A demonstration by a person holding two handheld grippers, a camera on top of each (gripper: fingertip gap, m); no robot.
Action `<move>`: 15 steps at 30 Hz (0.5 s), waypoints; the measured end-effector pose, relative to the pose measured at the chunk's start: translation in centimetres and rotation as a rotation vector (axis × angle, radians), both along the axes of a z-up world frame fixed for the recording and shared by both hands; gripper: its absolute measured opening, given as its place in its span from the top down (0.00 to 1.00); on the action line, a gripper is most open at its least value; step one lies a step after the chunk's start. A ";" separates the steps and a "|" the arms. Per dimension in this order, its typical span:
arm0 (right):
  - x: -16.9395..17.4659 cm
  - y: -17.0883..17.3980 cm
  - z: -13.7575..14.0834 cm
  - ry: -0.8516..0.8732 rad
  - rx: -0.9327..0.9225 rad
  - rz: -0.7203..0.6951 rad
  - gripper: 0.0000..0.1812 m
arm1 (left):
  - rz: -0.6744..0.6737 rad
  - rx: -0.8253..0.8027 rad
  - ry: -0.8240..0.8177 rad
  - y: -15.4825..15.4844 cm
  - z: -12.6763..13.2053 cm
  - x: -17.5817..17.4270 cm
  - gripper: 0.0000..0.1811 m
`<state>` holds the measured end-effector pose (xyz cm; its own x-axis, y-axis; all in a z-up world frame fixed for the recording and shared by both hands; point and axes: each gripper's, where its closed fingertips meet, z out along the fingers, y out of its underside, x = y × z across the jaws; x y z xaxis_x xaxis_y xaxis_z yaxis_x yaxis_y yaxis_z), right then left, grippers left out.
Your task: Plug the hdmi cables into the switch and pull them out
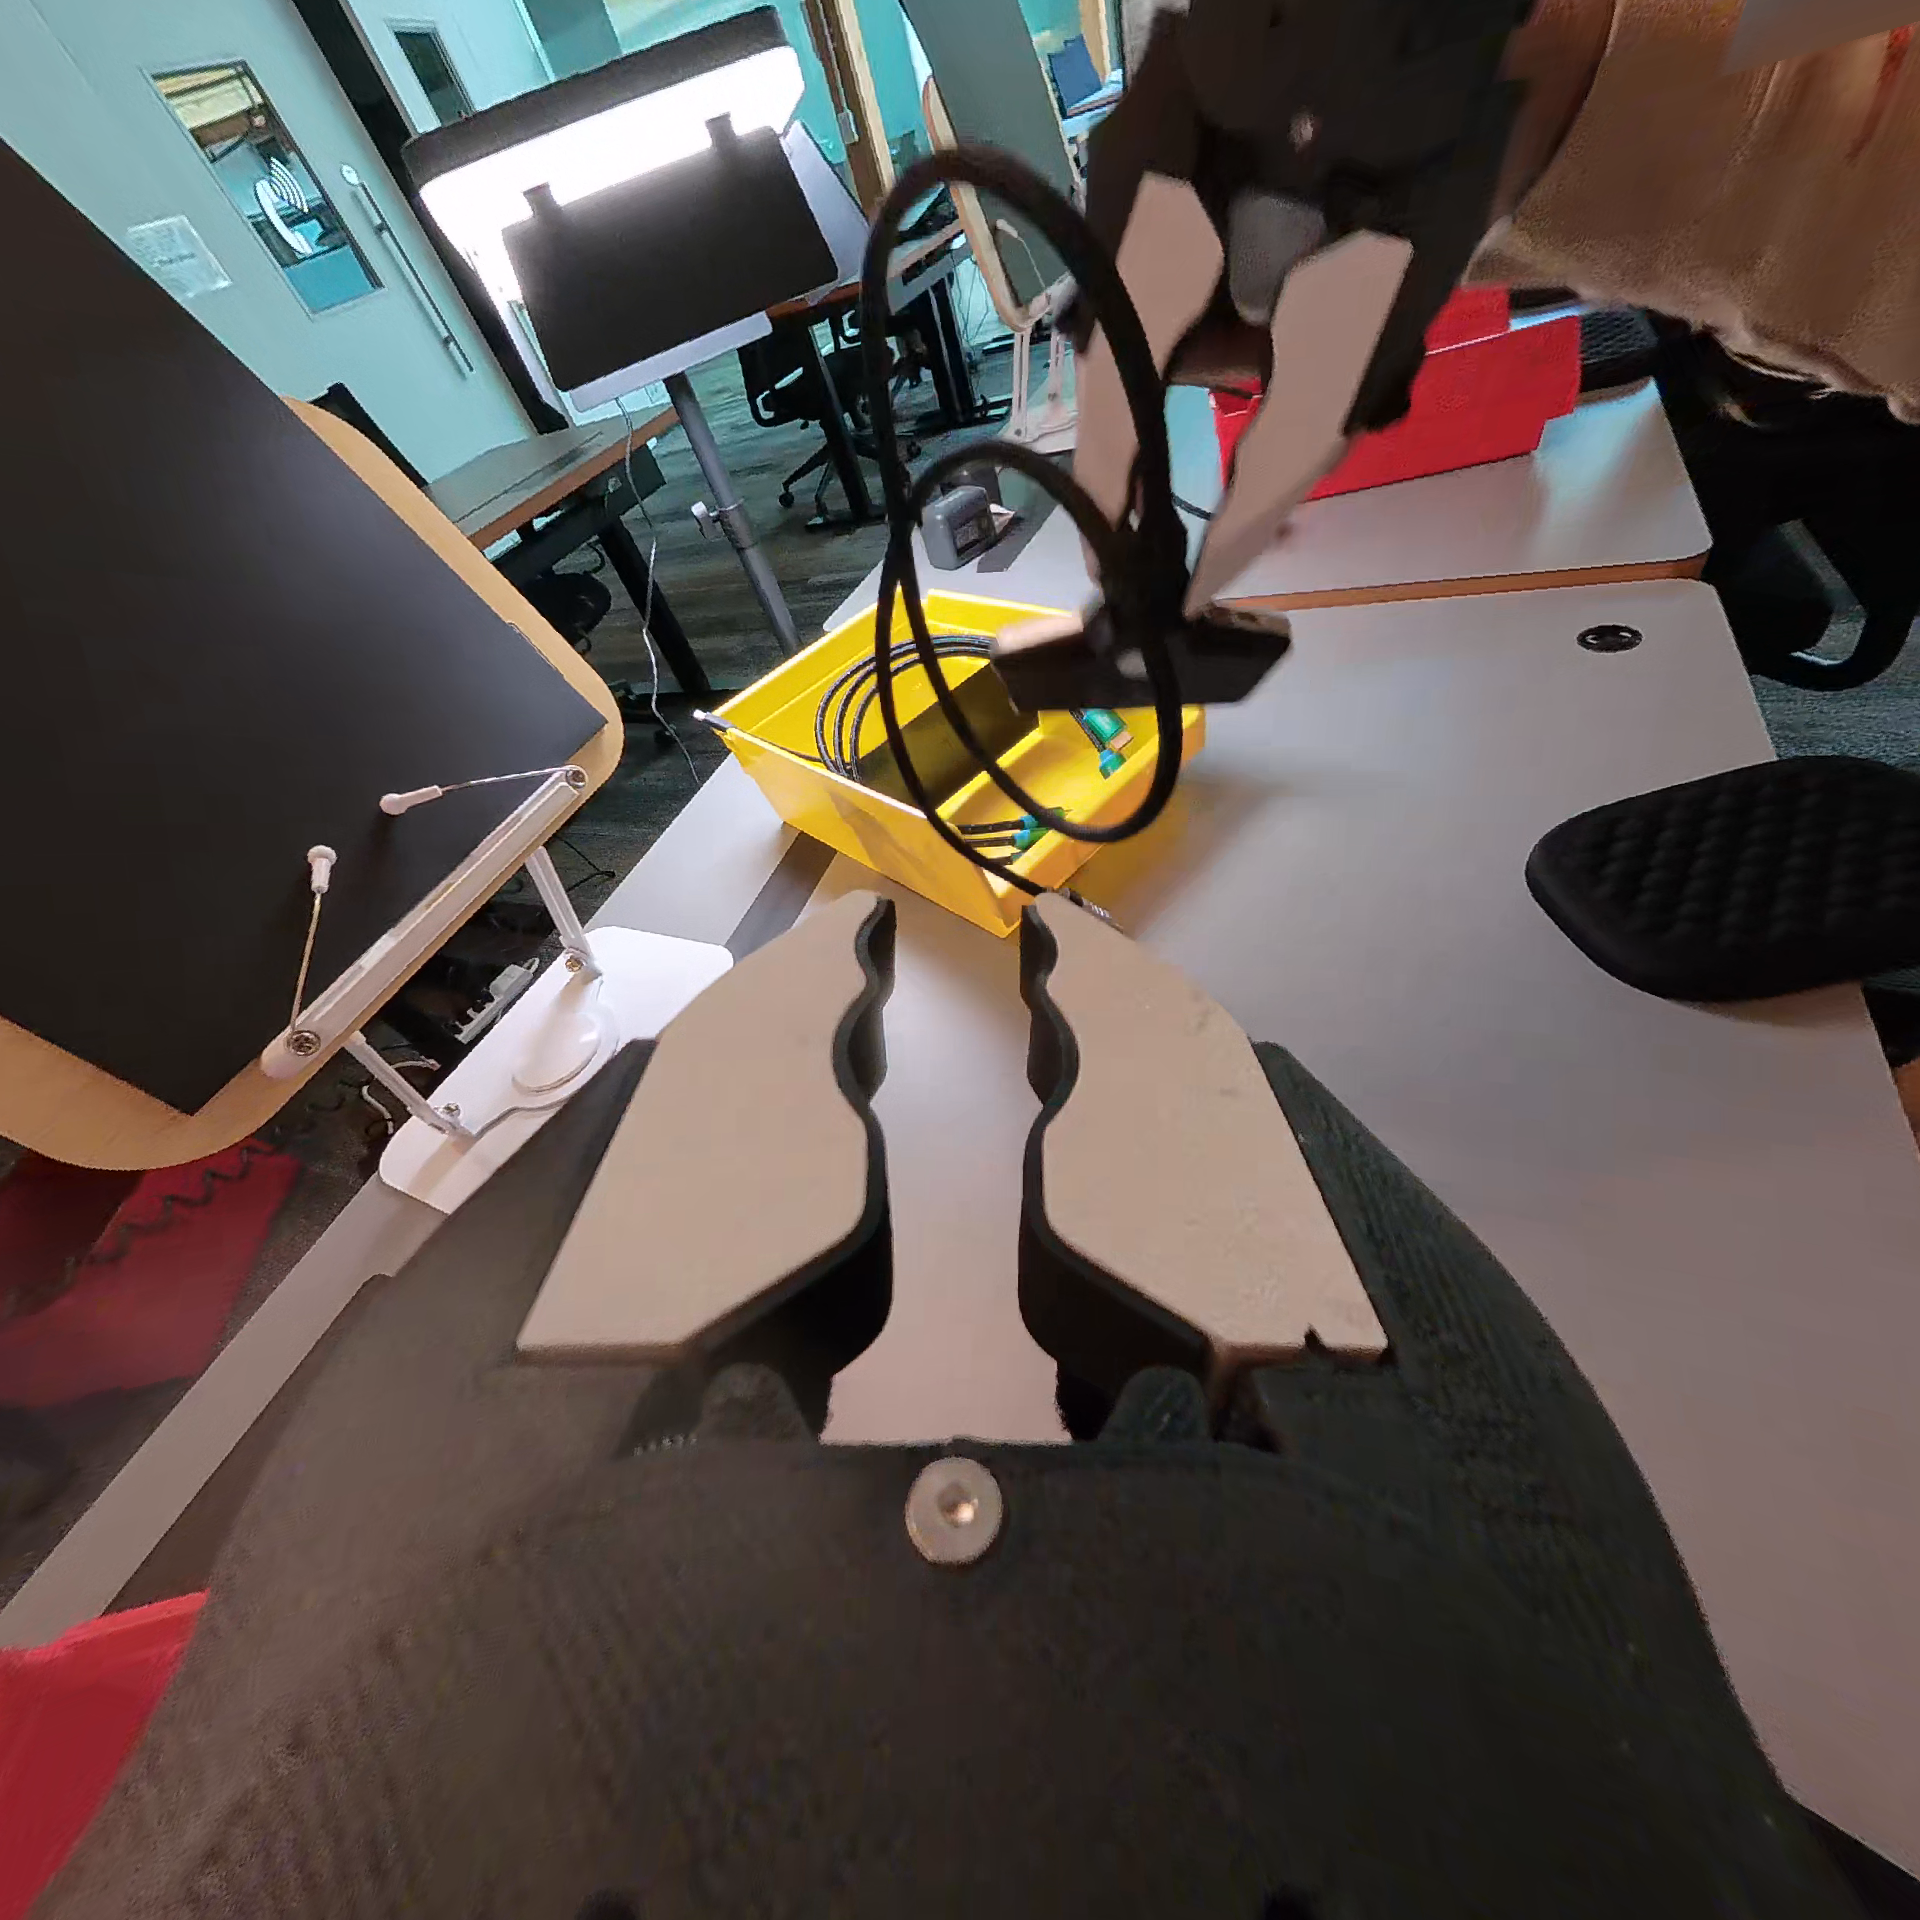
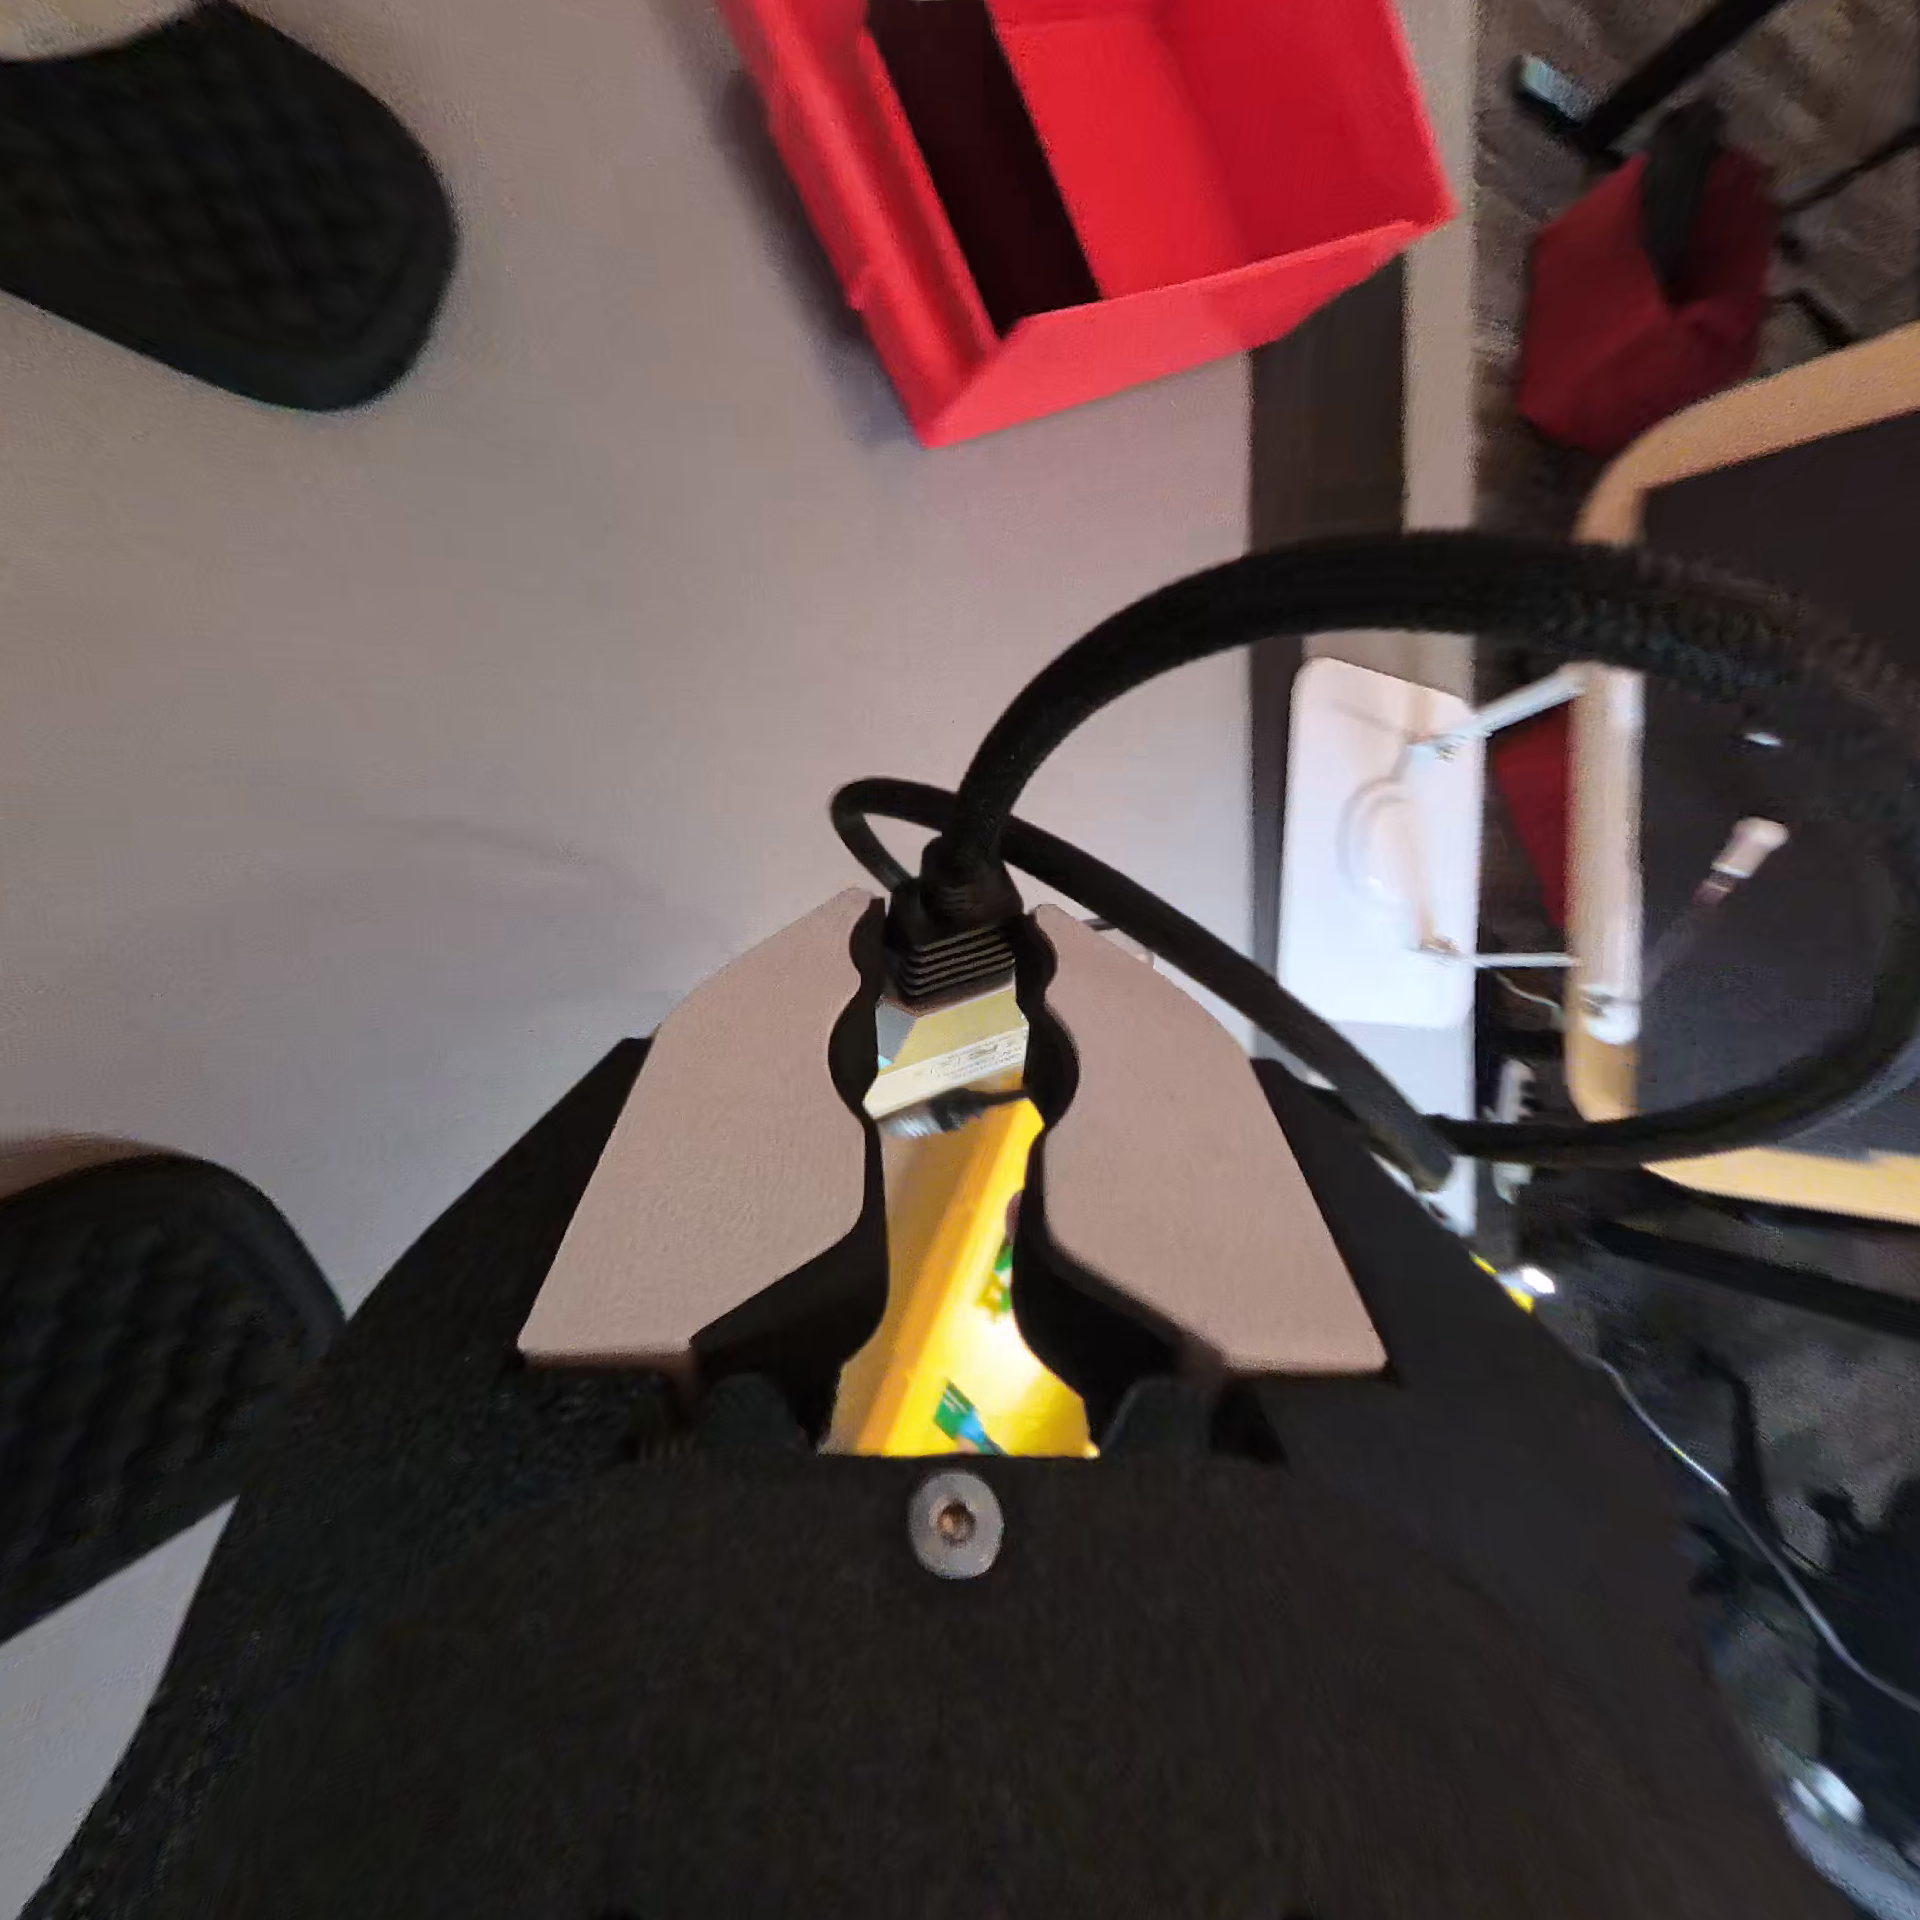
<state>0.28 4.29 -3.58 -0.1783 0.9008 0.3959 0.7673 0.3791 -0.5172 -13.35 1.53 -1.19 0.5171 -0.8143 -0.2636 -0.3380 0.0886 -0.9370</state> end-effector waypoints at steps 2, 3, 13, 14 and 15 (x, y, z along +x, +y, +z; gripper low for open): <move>0.7 1.7 2.0 0.010 0.048 -0.042 0.87 | 0.000 0.000 0.003 0.0 -0.1 0.0 0.87; 1.0 2.5 2.8 0.020 0.059 -0.061 0.87 | 0.000 -0.001 0.003 0.1 -0.1 0.0 0.87; 3.1 12.2 9.4 0.124 0.278 -0.277 0.87 | 0.001 -0.011 0.020 0.5 -0.7 0.3 0.88; 3.4 13.3 9.7 0.127 0.304 -0.303 0.87 | 0.001 -0.015 0.021 0.5 -0.9 0.4 0.88; 3.7 14.5 10.0 0.132 0.345 -0.333 0.87 | 0.000 -0.018 0.022 0.6 -1.0 0.4 0.88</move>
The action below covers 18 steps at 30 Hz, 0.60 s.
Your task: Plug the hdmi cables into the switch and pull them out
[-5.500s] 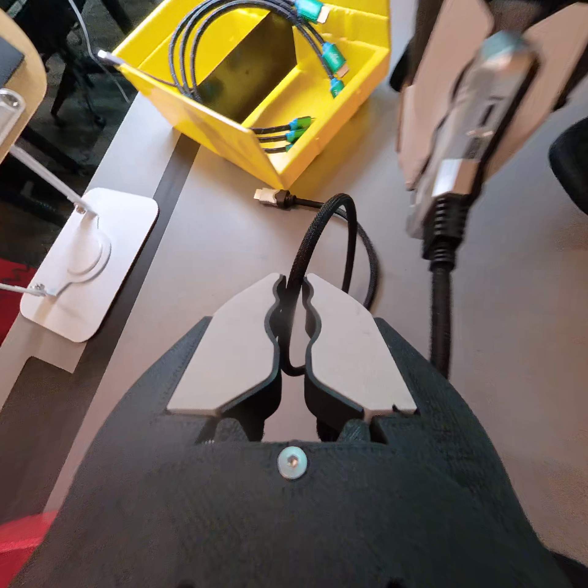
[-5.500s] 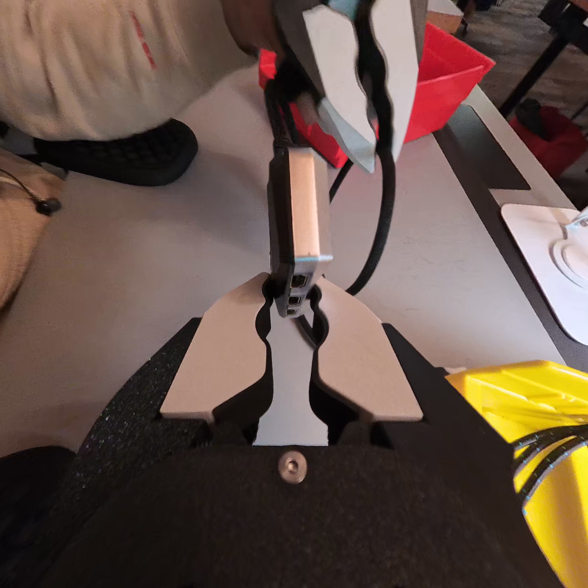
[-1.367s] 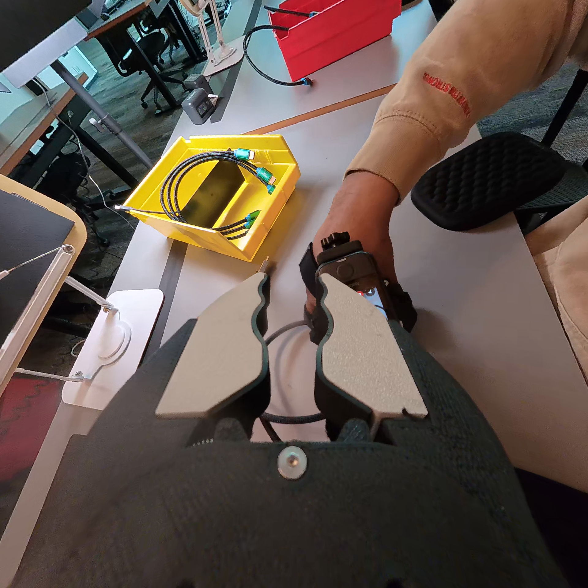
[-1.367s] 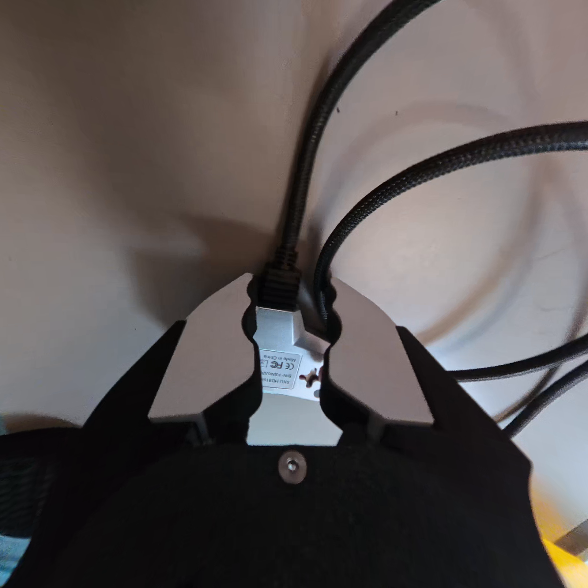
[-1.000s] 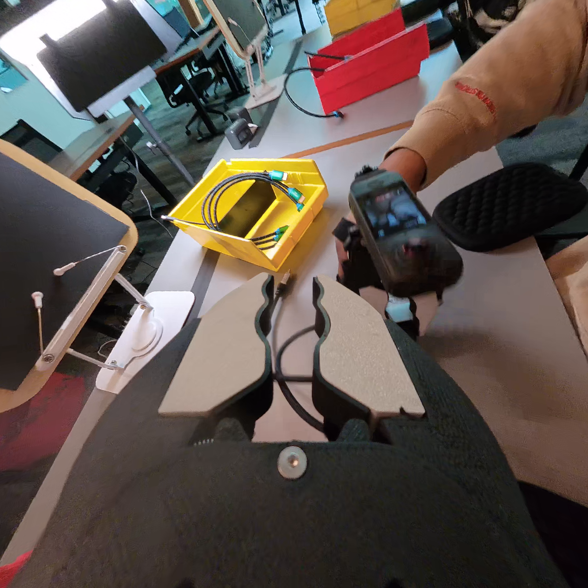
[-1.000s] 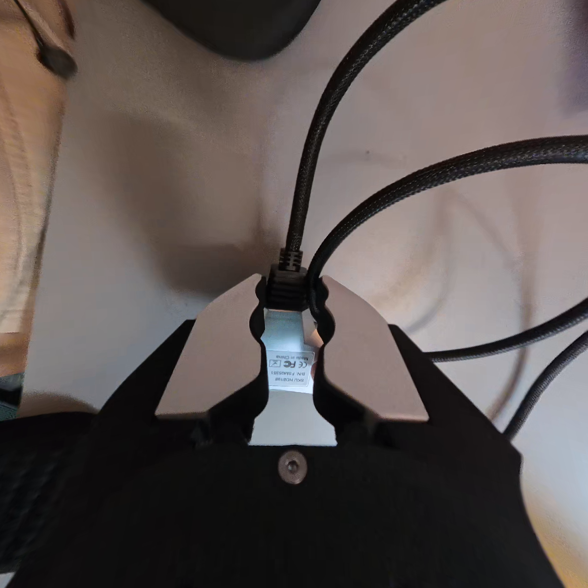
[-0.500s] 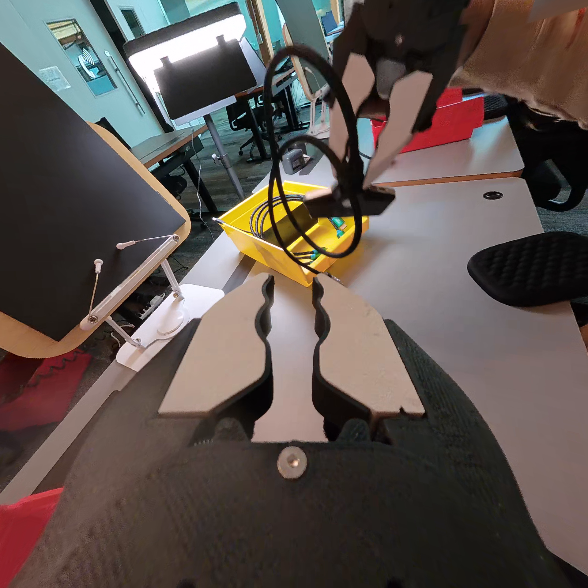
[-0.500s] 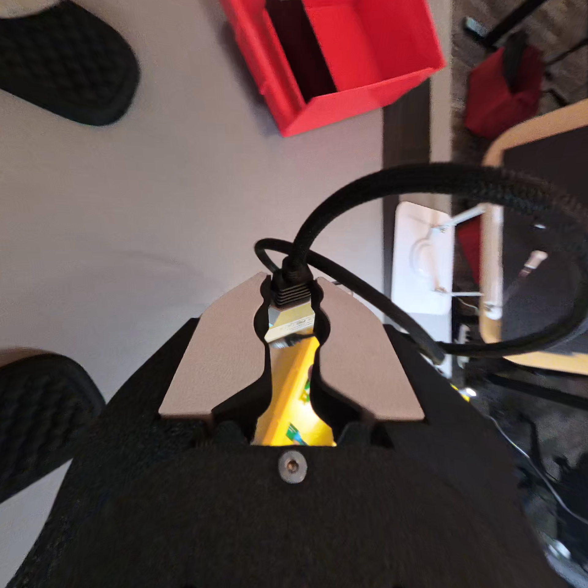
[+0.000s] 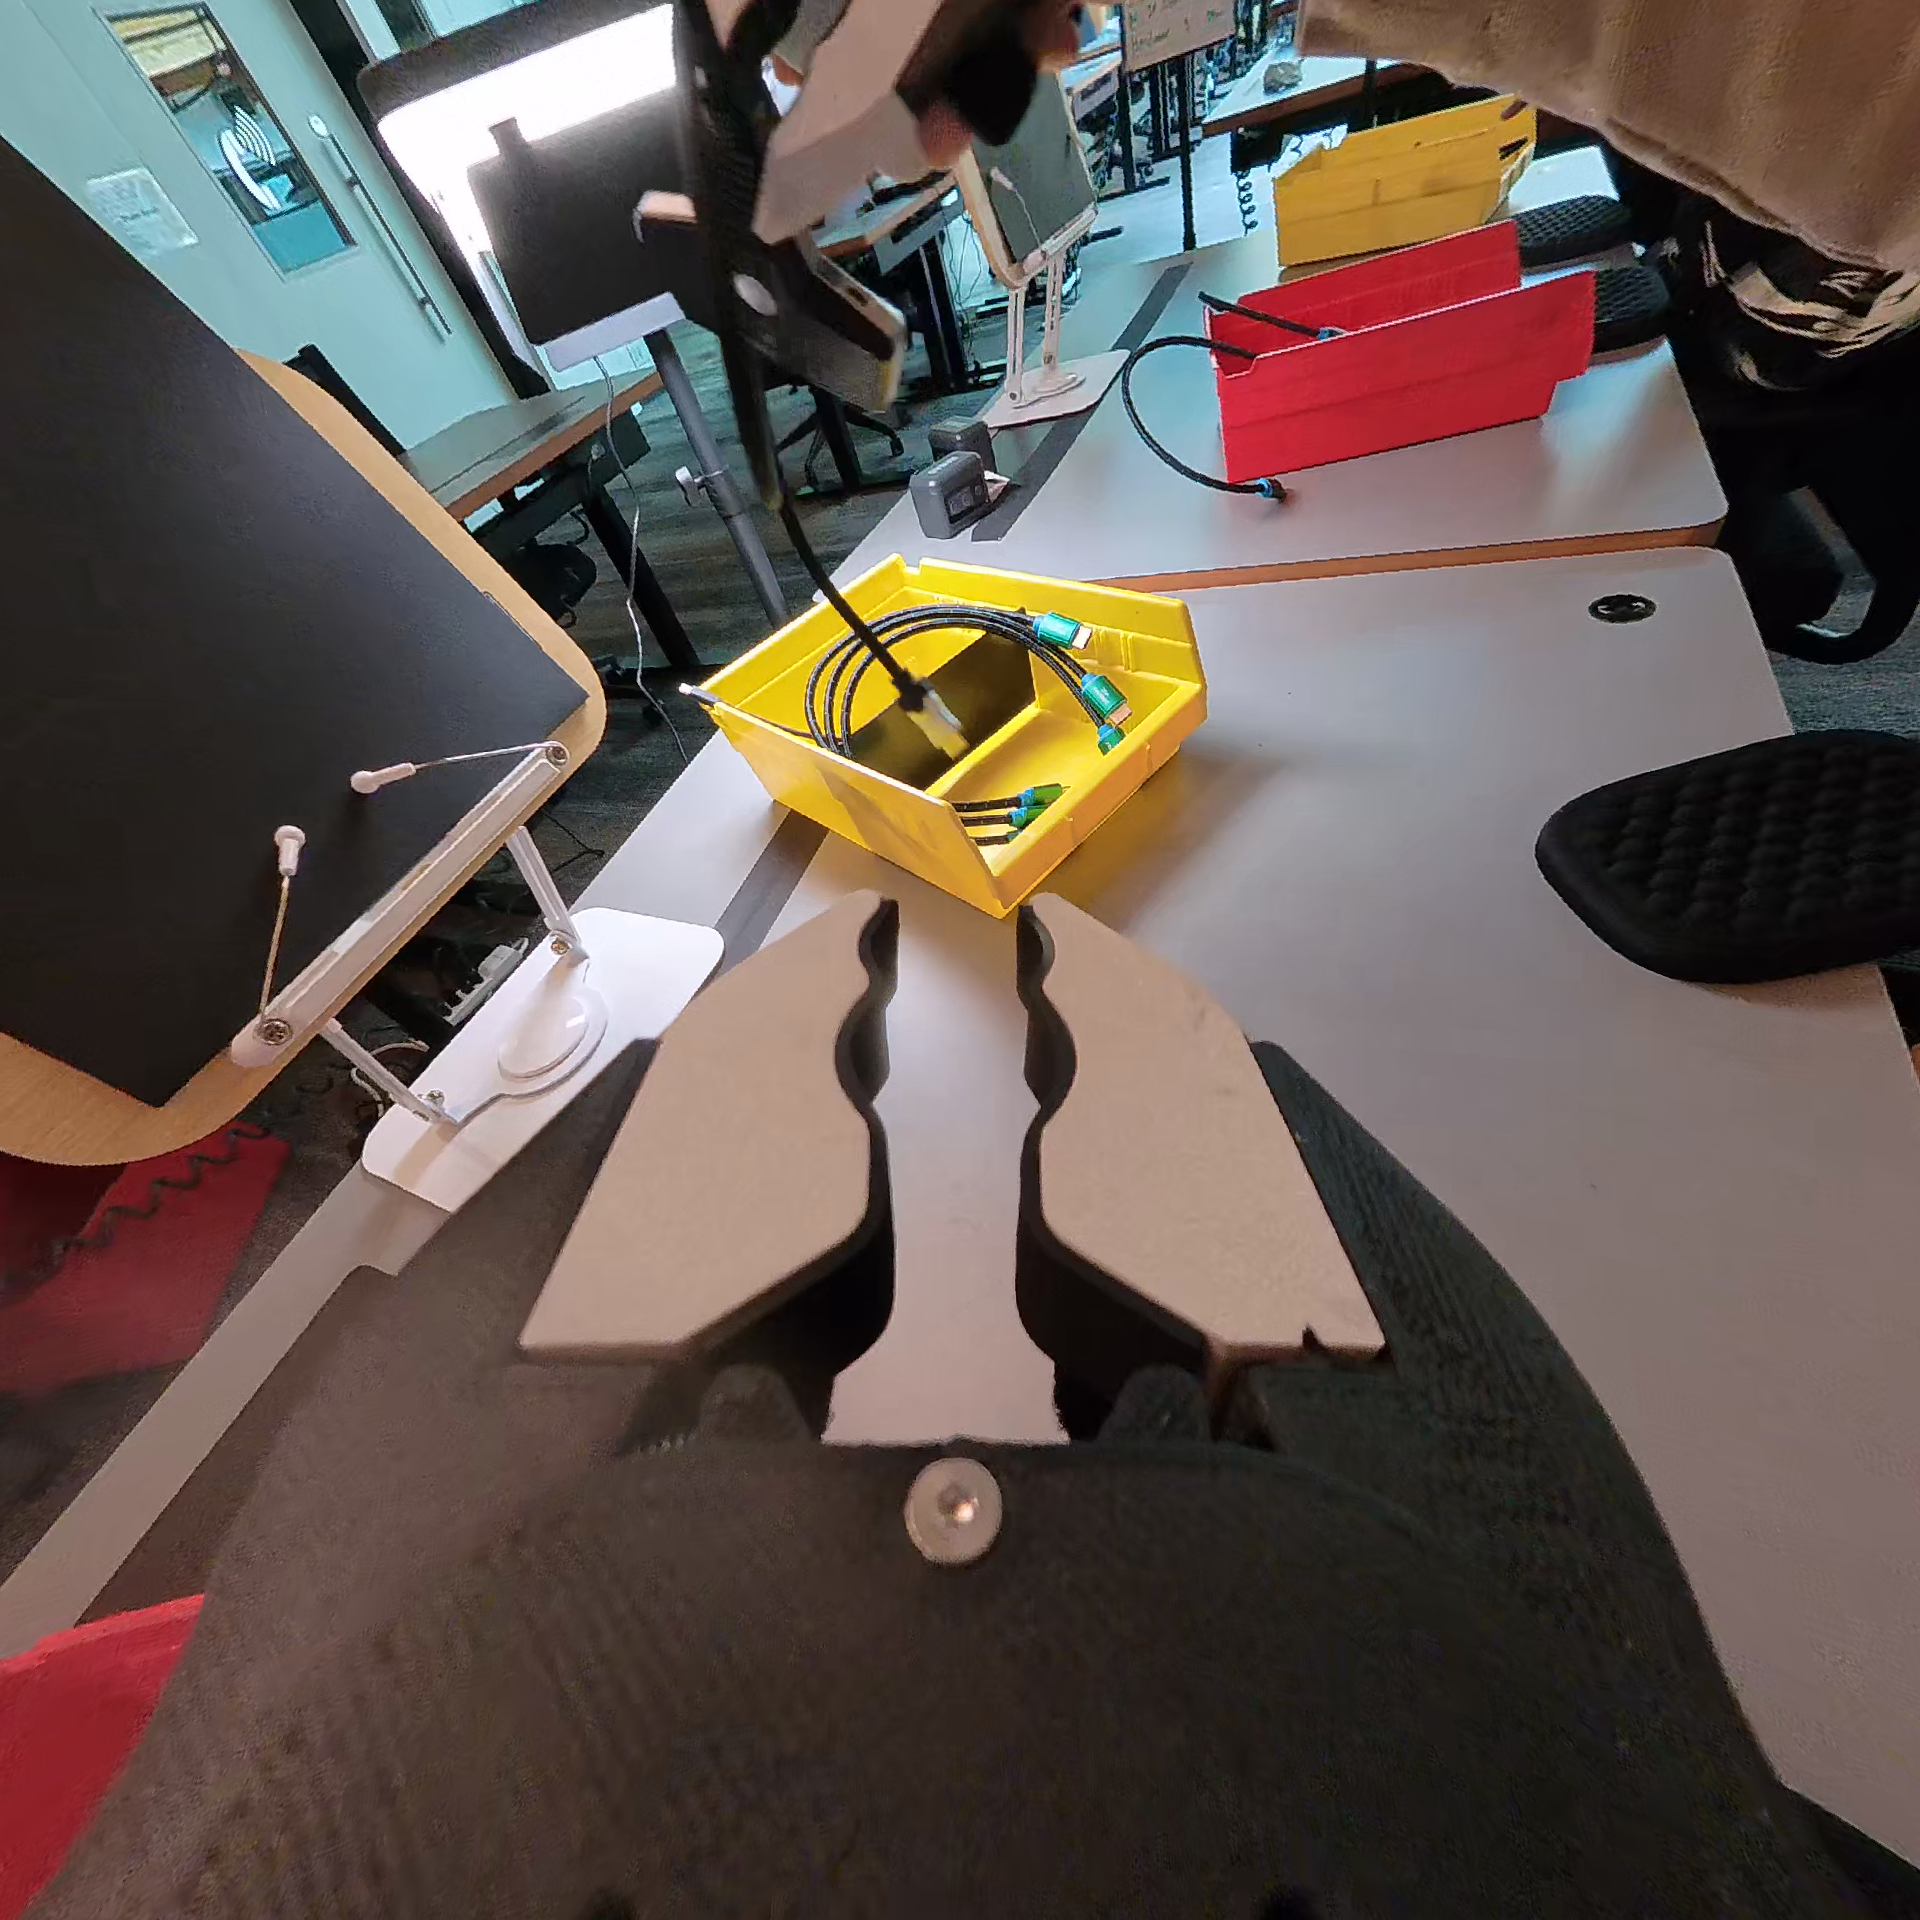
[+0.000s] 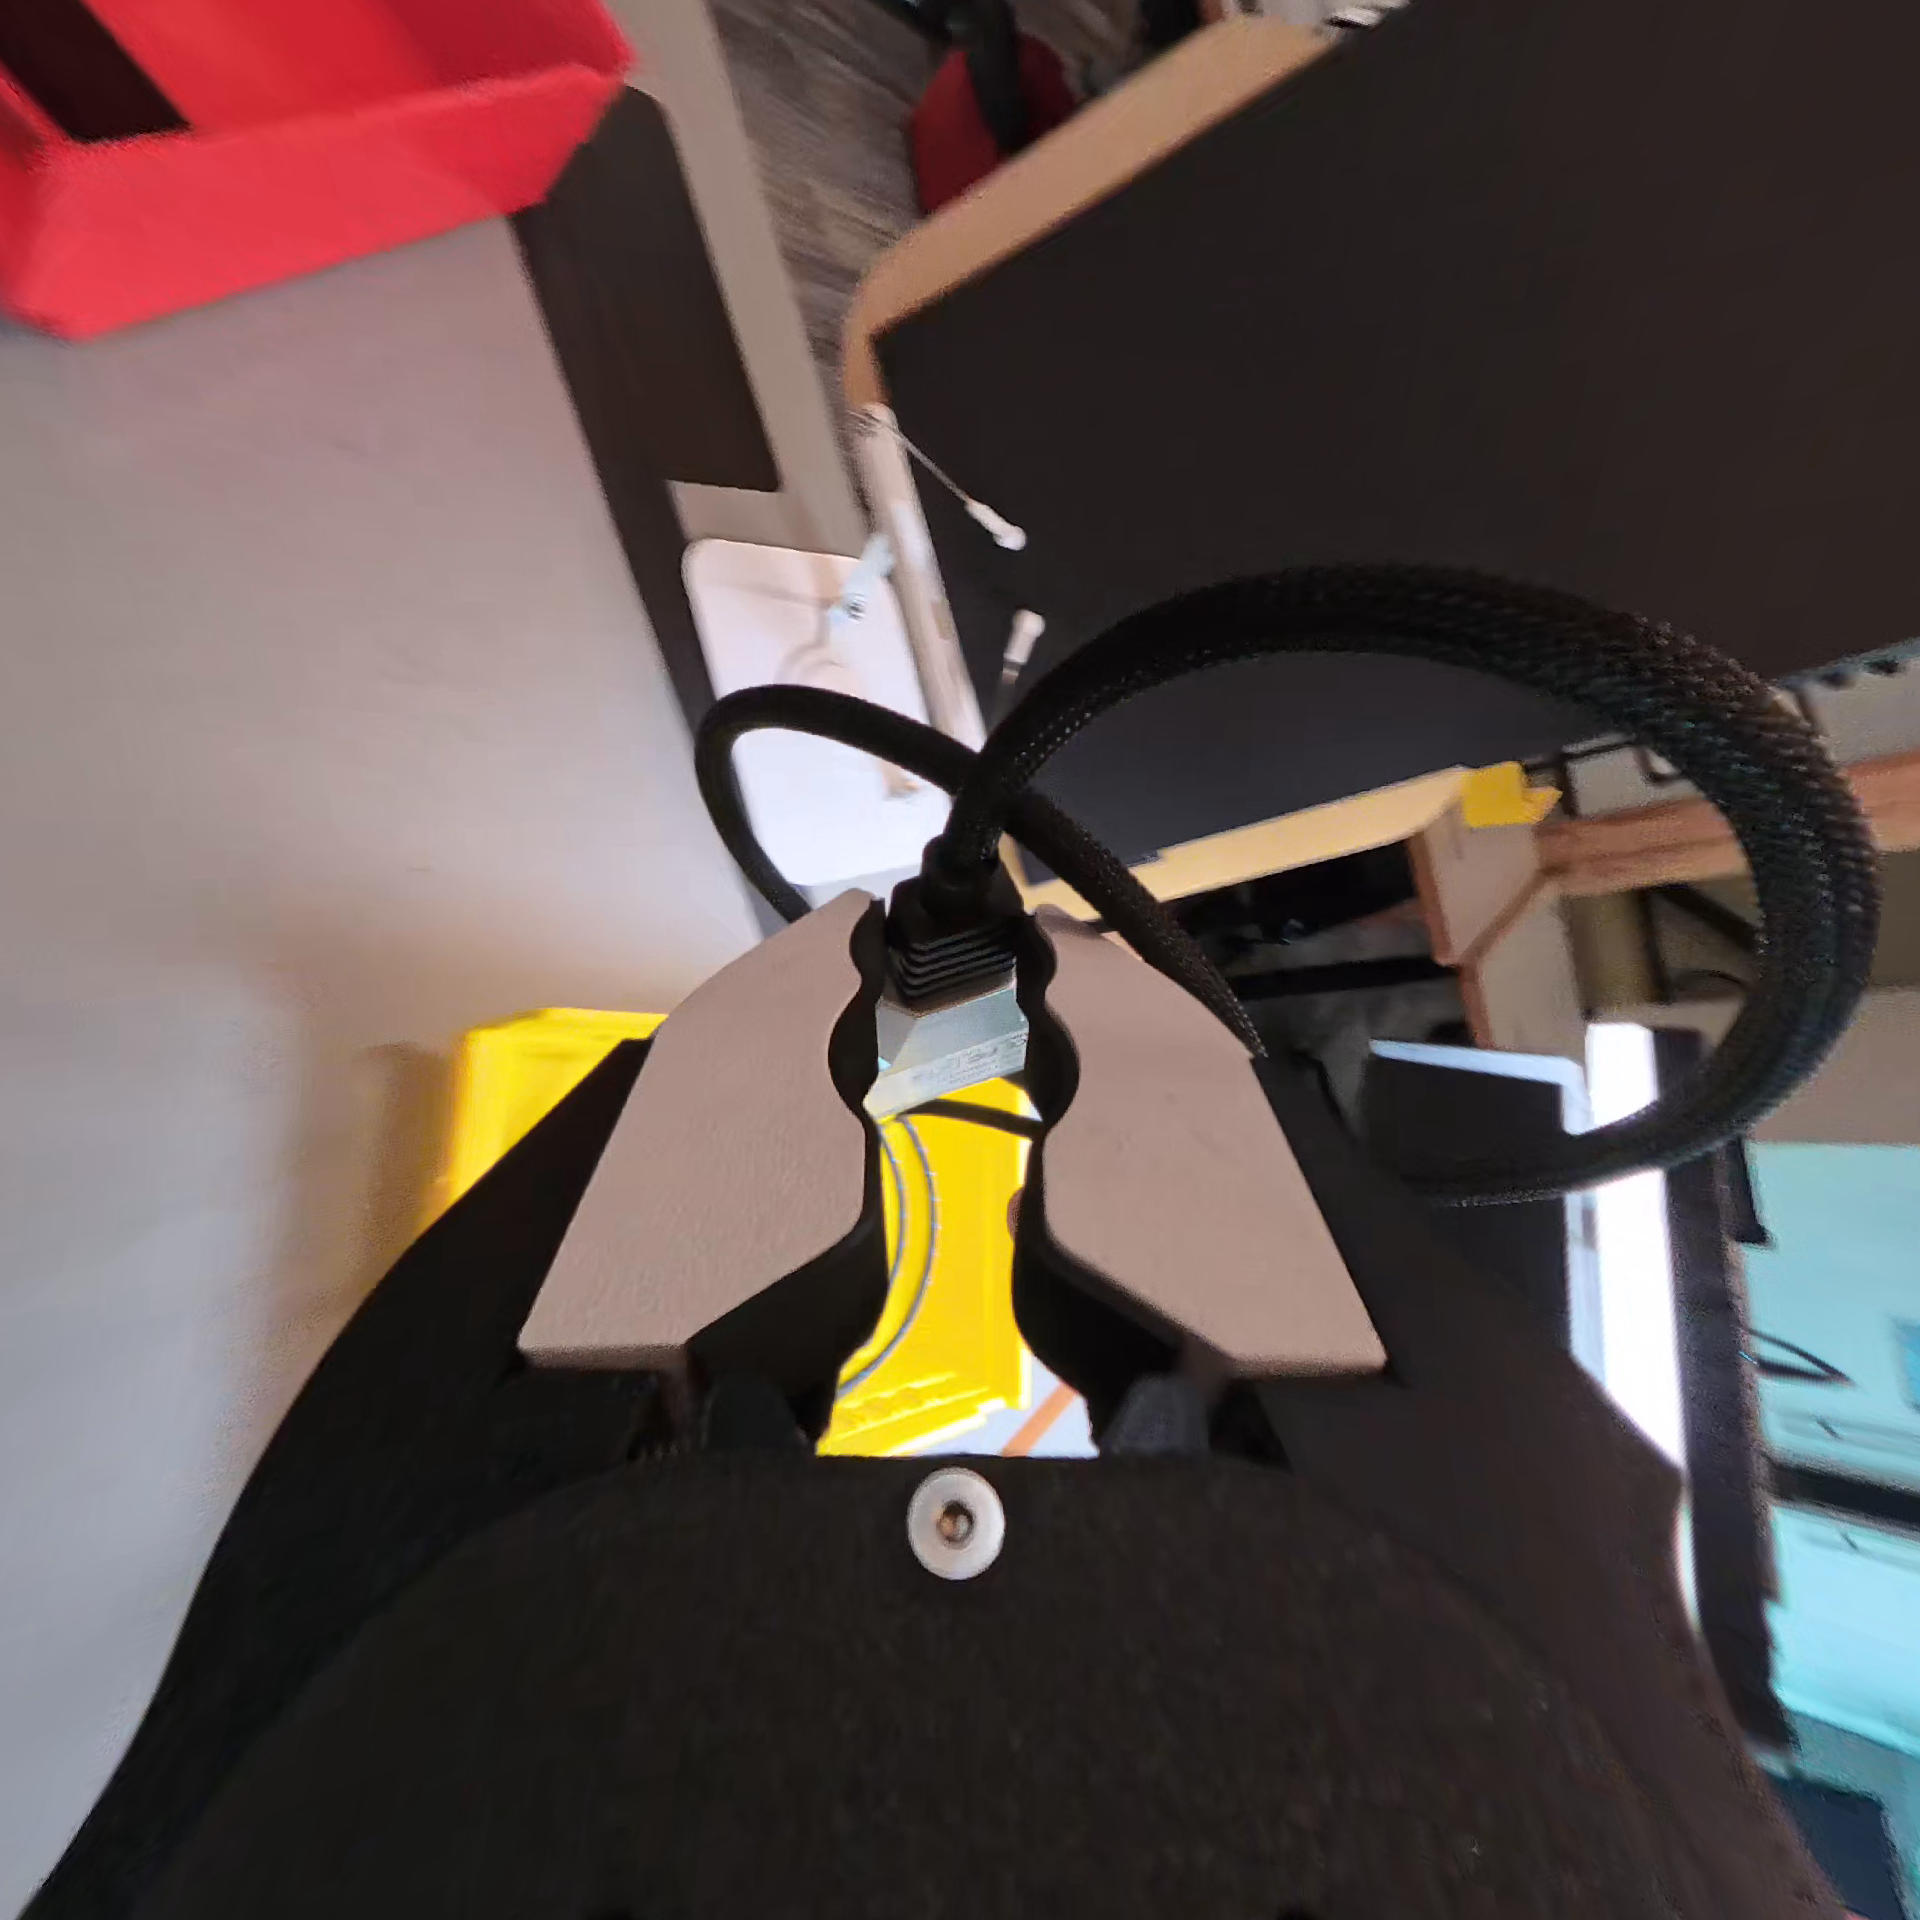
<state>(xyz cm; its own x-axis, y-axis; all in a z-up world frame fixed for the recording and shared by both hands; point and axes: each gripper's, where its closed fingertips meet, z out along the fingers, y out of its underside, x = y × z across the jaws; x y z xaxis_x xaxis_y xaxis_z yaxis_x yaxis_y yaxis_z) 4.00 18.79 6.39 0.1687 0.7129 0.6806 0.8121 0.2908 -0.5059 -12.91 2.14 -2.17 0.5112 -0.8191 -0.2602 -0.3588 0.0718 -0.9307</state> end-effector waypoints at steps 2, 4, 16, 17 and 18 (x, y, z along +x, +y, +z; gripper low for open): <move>0.7 2.5 0.3 0.010 0.067 -0.061 0.87 | -0.002 -0.006 0.003 0.1 -0.2 0.2 0.88; 1.1 4.6 0.5 0.035 0.105 -0.105 0.87 | -0.004 -0.010 0.011 0.2 -0.5 0.3 0.88; -0.3 12.9 2.3 0.140 0.250 -0.198 0.87 | 0.002 -0.085 0.051 1.9 -3.2 0.7 0.88; -0.6 13.2 2.3 0.138 0.243 -0.194 0.87 | 0.004 -0.090 0.057 2.0 -3.4 0.7 0.88; -0.9 13.4 2.0 0.140 0.231 -0.187 0.87 | 0.005 -0.093 0.060 2.1 -3.6 0.6 0.88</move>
<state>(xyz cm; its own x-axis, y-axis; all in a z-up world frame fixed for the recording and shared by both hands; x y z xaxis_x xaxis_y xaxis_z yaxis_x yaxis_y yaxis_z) 3.15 32.17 8.42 0.3858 0.4904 0.7815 0.7896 0.2626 -0.5546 -12.28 4.27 -5.73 0.5011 -0.8386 -0.2134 -0.4141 -0.0159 -0.9101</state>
